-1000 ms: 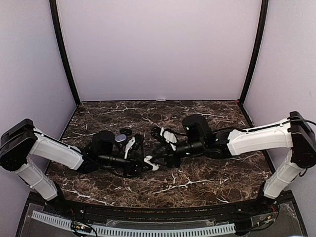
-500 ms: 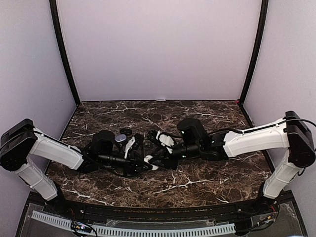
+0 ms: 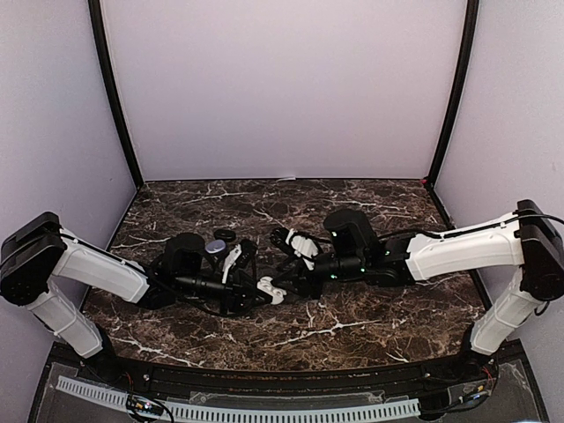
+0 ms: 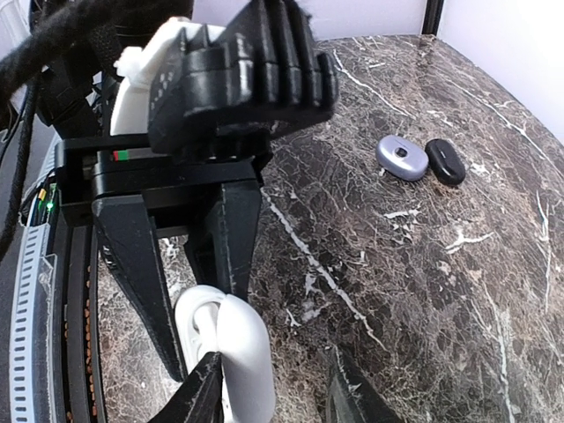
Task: Insert the wireless bluetooth earbuds into the charging case
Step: Open the charging case with the earbuds, then adjust the left earbud in the left side groove of the charging case.
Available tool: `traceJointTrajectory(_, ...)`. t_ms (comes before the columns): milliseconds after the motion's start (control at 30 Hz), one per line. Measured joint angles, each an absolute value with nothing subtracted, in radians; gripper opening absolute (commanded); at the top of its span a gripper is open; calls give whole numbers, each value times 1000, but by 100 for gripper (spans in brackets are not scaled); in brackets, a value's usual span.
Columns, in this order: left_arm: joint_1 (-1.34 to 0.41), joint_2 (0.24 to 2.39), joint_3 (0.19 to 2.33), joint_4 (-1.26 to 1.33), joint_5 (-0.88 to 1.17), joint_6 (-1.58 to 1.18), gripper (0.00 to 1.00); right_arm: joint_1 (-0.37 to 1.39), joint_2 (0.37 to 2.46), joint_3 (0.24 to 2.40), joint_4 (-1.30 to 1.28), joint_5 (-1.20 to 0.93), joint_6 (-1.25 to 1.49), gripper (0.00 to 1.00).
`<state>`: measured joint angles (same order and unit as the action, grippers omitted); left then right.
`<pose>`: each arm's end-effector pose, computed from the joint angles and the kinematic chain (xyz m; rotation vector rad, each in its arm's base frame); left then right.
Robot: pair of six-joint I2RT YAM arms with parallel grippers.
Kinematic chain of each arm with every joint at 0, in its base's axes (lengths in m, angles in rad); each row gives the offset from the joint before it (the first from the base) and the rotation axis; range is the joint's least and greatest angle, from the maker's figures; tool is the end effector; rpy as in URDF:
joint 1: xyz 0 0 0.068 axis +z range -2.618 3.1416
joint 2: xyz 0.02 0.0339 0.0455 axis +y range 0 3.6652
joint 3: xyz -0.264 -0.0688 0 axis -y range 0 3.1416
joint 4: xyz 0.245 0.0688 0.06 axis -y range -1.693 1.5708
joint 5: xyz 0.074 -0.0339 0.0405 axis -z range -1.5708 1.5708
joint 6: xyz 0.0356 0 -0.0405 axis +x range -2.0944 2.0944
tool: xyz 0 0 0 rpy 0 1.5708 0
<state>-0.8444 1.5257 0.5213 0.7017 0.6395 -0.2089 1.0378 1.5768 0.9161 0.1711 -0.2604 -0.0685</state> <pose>0.1755 -0.2295 0.1721 1.0726 1.7238 -1.2938 0.1687 0.3040 0.2235 -1.2739 1.7414 0.8507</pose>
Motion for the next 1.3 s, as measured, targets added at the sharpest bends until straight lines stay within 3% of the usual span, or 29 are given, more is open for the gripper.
traceJointTrajectory(1300, -843, 1554, 525, 675, 638, -207, 15, 1069, 1660, 993, 104, -247, -97, 34)
